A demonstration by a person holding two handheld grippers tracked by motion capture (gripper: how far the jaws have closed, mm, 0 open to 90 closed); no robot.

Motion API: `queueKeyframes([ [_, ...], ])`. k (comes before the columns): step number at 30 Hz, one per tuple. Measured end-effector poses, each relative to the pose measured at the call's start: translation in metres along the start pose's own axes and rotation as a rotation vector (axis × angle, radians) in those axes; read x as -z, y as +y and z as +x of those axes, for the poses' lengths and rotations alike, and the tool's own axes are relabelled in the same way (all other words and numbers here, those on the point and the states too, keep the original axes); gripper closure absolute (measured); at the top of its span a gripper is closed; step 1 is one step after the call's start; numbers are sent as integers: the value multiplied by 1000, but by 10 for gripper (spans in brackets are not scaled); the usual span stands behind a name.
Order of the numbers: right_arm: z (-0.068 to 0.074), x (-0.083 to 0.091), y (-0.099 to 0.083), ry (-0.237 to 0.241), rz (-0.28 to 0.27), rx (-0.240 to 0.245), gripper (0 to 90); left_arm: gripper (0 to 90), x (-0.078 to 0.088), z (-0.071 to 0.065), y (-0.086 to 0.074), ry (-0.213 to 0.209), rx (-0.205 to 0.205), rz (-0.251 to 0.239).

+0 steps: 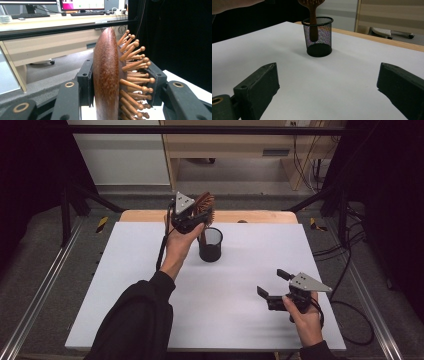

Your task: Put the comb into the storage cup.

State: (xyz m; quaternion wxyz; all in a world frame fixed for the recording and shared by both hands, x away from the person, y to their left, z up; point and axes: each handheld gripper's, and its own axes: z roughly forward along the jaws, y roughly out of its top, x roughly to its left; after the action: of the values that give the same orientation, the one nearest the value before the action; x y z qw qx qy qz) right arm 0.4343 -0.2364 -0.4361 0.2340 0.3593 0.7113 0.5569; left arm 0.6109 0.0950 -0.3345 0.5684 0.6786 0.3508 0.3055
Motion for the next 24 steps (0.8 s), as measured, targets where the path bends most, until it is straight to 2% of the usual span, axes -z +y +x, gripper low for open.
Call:
queueKeyframes([
  [4, 0, -1, 0, 6, 1, 7, 45, 509, -1, -1, -2, -8, -10, -4],
  [9, 0, -1, 0, 4, 2, 6, 45, 508, -3, -6, -4, -6, -43, 1],
  [17, 2, -2, -1, 11, 8, 9, 45, 508, -6, -12, -8, -11, -62, 2],
  [24, 2, -2, -1, 14, 7, 8, 45, 508, -7, -19, -9, -7, -117, 9],
])
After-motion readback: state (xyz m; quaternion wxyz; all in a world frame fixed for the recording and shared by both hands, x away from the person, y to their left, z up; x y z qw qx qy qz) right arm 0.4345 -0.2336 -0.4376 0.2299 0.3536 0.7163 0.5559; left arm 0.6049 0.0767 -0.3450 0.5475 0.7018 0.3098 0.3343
